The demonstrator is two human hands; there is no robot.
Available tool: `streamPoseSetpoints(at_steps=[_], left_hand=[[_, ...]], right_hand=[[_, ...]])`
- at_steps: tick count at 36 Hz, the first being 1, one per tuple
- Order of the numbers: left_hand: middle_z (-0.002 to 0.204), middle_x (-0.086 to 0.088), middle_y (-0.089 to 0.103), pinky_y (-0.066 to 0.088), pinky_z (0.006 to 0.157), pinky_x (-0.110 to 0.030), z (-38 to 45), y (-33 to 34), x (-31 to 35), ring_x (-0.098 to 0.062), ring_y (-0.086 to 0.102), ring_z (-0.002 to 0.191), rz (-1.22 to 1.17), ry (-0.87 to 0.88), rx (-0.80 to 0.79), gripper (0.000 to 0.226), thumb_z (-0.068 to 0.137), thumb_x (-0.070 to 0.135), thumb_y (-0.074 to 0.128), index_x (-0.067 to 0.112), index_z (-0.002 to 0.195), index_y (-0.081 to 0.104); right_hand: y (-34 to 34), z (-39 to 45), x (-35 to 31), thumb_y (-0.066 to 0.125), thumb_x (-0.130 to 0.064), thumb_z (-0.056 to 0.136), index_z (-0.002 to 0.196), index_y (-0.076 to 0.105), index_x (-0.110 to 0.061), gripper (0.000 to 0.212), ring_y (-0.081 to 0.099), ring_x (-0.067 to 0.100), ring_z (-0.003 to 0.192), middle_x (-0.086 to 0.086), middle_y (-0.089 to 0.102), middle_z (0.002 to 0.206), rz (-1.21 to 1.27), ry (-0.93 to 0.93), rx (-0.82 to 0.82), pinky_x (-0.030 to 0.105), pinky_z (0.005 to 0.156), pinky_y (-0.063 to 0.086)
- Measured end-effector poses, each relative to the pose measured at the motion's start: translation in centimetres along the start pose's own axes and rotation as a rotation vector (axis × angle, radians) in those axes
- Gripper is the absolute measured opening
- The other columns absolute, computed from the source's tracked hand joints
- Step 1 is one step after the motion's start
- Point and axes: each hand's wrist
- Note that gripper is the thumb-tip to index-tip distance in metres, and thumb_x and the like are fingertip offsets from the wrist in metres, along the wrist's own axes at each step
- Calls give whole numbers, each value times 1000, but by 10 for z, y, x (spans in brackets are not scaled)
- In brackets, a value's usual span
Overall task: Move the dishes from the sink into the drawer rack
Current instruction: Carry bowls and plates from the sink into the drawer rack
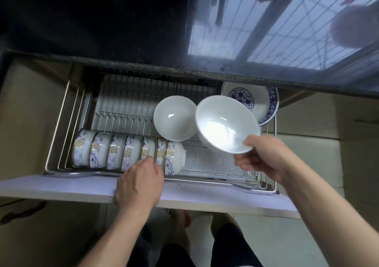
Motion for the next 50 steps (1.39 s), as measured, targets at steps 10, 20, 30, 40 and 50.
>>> streamPoseSetpoints(at_steps=[10, 20, 30, 40, 50], left_hand=[[86, 5, 65, 53, 70, -36, 3, 6, -2, -23, 61, 73, 45, 12, -101, 32, 103, 38, 30, 26, 93, 58], [103, -9, 69, 54, 80, -40, 95, 5, 18, -32, 64, 90, -118, -80, -142, 25, 100, 42, 46, 21, 103, 59], [98, -15, 72, 54, 71, -36, 184, 31, 33, -36, 70, 85, 15, -236, -234, 45, 97, 50, 51, 8, 107, 63], [100, -19, 61, 43, 71, -34, 192, 25, 24, -32, 57, 85, -5, -44, -247, 37, 106, 40, 36, 8, 97, 52], [57, -5, 58, 30, 52, -30, 85, -32, 56, -22, 51, 55, -320, 23, -236, 51, 106, 35, 46, 5, 67, 59]], right_hand=[[-69, 36, -31, 43, -5, 96, 95, 56, 5, 16, 66, 16, 42, 13, 68, 54, 7, 7, 212, 23, 39, 52], [-50, 96, -42, 36, -3, 101, 111, 54, 3, 21, 68, 16, 44, 13, 69, 56, 77, -21, 218, 26, 41, 56], [-52, 128, -27, 58, -25, 103, 82, 57, -9, 27, 53, 14, 35, 9, 61, 64, -49, 19, 300, 19, 35, 44], [-57, 136, -7, 61, -49, 95, 69, 64, -8, 49, 59, 26, 46, 11, 66, 57, -52, -40, 477, 35, 55, 55], [2, 29, 12, 53, -51, 100, 114, 57, -19, 35, 65, 25, 56, 12, 71, 89, -150, -125, -102, 32, 51, 50]])
Point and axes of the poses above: each hand's wrist, its own z-axis towards the middle knuckle, its own y-axis out of the palm, x = y × z
